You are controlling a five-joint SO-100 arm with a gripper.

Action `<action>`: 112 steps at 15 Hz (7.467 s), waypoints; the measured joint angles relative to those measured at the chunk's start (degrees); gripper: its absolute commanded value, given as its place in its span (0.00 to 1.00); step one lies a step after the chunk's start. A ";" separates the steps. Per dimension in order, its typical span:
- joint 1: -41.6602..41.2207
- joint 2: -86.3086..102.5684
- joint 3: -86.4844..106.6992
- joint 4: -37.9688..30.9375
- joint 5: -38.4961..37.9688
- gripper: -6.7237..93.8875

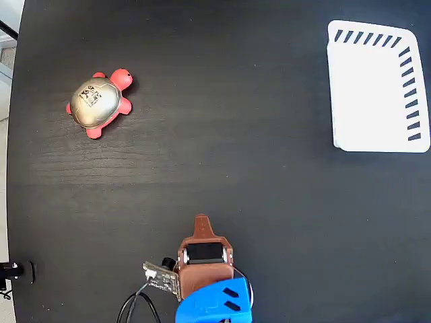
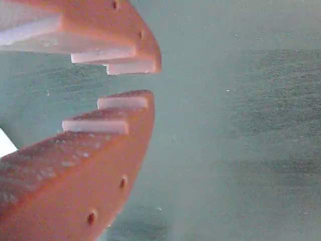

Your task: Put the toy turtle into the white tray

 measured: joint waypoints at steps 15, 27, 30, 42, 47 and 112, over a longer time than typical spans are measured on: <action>0.00 0.00 0.00 0.00 0.00 0.07; 0.00 0.00 0.00 0.00 0.00 0.07; 0.00 0.00 0.00 0.00 0.00 0.07; -5.62 -34.01 -11.25 -11.60 -4.57 0.07; -8.88 -58.71 -35.51 -10.81 -11.25 0.07; -11.60 -96.86 -95.54 16.79 -21.18 0.07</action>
